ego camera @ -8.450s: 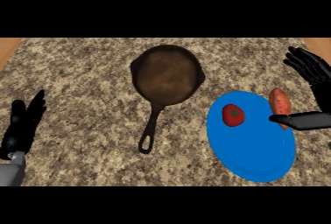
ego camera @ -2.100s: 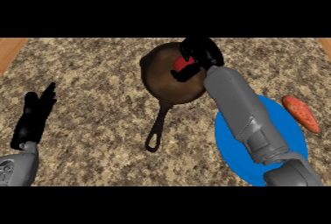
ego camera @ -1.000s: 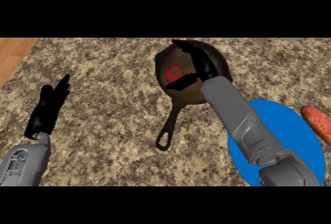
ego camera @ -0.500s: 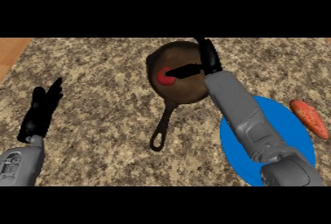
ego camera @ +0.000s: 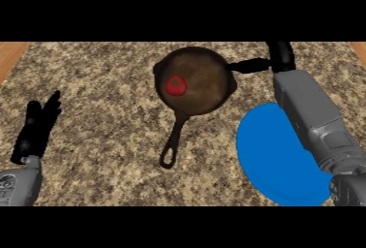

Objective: Pick the tomato from the plate and place it in the pan

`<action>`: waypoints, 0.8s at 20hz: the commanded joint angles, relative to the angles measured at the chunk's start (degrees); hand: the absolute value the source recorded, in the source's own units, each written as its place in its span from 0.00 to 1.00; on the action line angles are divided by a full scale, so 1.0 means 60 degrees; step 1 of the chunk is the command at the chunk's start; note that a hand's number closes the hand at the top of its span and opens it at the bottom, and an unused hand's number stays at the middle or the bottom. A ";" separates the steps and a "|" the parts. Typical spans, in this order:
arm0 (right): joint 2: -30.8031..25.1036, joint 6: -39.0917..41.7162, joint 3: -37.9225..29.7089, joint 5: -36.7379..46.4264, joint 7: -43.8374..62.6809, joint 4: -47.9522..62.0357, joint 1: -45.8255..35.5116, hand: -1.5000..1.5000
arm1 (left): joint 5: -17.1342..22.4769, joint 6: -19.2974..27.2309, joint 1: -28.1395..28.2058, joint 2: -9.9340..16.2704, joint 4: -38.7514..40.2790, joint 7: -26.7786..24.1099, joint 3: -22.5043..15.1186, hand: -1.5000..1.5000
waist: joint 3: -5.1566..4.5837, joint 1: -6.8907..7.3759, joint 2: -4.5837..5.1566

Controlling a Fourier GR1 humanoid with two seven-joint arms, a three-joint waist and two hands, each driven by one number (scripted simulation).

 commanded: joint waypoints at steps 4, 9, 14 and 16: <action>-0.2076 0.2434 -0.0176 -0.0275 0.0086 -0.0017 0.0377 0.00 | 0.0020 0.0021 0.0391 0.0102 0.0225 -0.0391 0.0245 0.50 | -0.0003 -0.0194 -0.0070; -0.2767 0.3385 -0.0101 -0.0221 -0.0544 0.0000 0.0908 0.00 | 0.0184 -0.0207 0.0103 0.0220 -0.0563 0.0404 0.0198 0.50 | 0.0015 -0.0020 -0.0029; -0.3511 0.4227 0.0065 -0.0075 -0.1006 -0.0017 0.1501 0.00 | -0.0021 -0.0080 0.0345 0.0033 -0.0367 -0.0017 0.0064 0.50 | 0.0013 -0.0074 -0.0027; -0.4106 0.4838 -0.0036 -0.0174 -0.0975 -0.0022 0.1386 0.00 | 0.0016 -0.0014 0.0408 -0.0151 -0.0516 0.0055 0.0002 0.50 | 0.0015 -0.0059 -0.0029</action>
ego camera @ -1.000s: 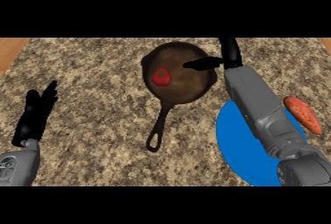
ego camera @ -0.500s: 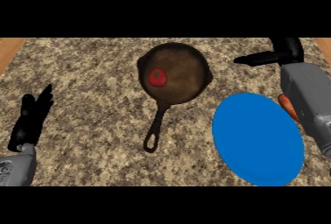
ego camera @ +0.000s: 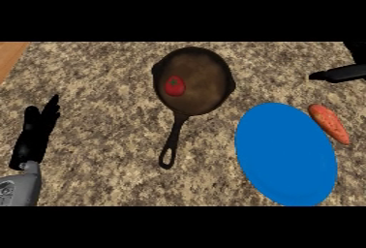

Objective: Pick the tomato from the plate and place it in the pan

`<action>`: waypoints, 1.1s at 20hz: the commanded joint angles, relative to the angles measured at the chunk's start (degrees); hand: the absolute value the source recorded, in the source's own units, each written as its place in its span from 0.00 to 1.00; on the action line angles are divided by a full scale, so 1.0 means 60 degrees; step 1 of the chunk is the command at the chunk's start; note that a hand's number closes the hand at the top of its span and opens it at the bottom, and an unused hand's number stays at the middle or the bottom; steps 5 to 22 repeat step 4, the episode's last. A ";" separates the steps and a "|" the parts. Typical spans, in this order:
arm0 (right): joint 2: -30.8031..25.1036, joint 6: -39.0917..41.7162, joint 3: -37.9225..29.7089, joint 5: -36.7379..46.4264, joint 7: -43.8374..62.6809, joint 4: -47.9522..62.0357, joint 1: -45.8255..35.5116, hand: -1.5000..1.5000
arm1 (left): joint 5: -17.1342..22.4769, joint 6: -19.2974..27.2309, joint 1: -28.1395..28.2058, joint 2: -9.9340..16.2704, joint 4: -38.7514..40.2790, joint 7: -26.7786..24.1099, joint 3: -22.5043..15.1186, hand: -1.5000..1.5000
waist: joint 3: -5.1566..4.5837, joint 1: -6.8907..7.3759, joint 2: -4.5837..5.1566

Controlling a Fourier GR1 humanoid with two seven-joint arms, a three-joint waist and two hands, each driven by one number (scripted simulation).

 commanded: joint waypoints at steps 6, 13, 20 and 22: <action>-0.0639 0.0729 0.0034 0.0018 -0.0717 -0.0036 0.0591 0.00 | -0.0107 0.0112 -0.0271 -0.0022 -0.0098 0.0309 -0.0015 0.50 | 0.0004 -0.0018 -0.0018; -0.0639 0.0729 0.0034 0.0018 -0.0717 -0.0036 0.0591 0.00 | -0.0107 0.0112 -0.0271 -0.0022 -0.0098 0.0309 -0.0015 0.50 | 0.0004 -0.0018 -0.0018; -0.0639 0.0729 0.0034 0.0018 -0.0717 -0.0036 0.0591 0.00 | -0.0107 0.0112 -0.0271 -0.0022 -0.0098 0.0309 -0.0015 0.50 | 0.0004 -0.0018 -0.0018; -0.0639 0.0729 0.0034 0.0018 -0.0717 -0.0036 0.0591 0.00 | -0.0107 0.0112 -0.0271 -0.0022 -0.0098 0.0309 -0.0015 0.50 | 0.0004 -0.0018 -0.0018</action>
